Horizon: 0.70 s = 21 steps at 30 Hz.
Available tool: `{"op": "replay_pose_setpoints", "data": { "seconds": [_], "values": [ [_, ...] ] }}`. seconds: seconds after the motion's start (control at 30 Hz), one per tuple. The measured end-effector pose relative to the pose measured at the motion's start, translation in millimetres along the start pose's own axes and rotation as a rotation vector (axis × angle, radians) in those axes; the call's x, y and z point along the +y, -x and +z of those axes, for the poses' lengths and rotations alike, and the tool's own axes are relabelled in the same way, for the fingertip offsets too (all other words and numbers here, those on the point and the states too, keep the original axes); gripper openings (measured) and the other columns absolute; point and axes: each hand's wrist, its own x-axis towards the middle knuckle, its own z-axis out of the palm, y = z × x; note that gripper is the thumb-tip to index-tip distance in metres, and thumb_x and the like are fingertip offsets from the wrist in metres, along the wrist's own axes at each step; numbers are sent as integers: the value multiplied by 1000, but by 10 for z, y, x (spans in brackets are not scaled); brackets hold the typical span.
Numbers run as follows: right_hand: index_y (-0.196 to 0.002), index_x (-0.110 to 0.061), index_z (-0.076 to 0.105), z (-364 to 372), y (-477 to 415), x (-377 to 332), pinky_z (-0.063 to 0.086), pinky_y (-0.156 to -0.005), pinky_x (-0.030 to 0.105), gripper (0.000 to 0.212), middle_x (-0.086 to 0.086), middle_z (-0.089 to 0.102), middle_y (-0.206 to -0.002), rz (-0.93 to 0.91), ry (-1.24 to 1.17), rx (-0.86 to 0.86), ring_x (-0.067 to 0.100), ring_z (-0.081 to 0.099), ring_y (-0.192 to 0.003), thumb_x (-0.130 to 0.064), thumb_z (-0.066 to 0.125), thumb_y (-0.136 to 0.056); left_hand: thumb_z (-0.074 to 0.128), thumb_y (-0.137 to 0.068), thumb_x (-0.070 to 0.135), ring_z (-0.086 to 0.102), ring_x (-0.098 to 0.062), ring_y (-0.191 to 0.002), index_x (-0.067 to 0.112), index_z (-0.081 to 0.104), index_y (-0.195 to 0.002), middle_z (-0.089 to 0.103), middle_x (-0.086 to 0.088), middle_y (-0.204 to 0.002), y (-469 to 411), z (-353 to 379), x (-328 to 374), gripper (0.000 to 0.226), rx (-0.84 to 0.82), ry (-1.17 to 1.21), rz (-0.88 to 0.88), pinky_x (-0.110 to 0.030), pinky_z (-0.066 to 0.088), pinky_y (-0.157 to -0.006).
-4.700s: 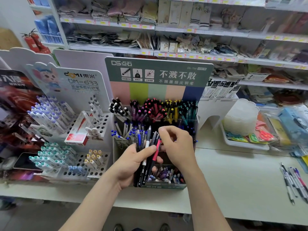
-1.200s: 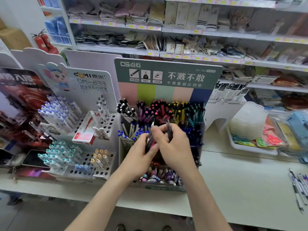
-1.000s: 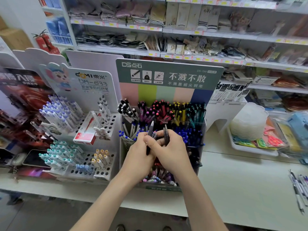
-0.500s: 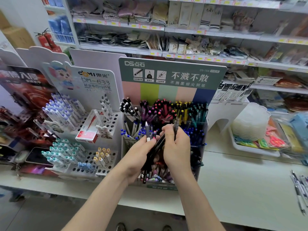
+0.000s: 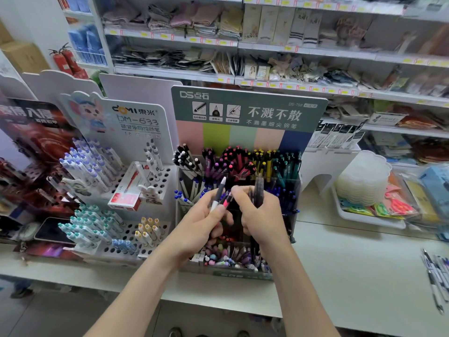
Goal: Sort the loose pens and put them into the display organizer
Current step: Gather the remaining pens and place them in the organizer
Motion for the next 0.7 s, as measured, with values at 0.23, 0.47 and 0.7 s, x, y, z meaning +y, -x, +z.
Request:
{"op": "replay_pose_setpoints", "data": {
  "seconds": [0.23, 0.47, 0.7],
  "values": [
    [-80, 1, 64, -86, -52, 49, 28, -46, 26, 30, 9, 45, -53, 221, 56, -142, 18, 33, -46, -22, 71, -98, 47, -114, 27, 49, -14, -68, 45, 35, -157, 67, -1, -94, 13, -131, -2, 48, -189, -192, -20, -32, 42, -61],
    [-91, -15, 65, -43, -182, 169, 29, -50, 31, 37, -6, 61, -61, 54, -75, 291, 16, 35, -49, -44, 52, -110, 44, -114, 35, 39, -10, -62, 2, 49, -109, 49, -2, -84, 42, -167, 0, 33, -185, -318, -84, -25, 34, -56],
    [-97, -17, 46, -13, -251, 18, 62, -69, 48, 33, 6, 51, -64, -222, -319, 542, 34, 69, -61, -41, 34, -115, 73, -99, 43, 43, -10, -55, 27, 69, -90, 47, 11, -63, 0, -86, 11, 18, -5, -335, -38, -25, 40, -55]
  ]
}}
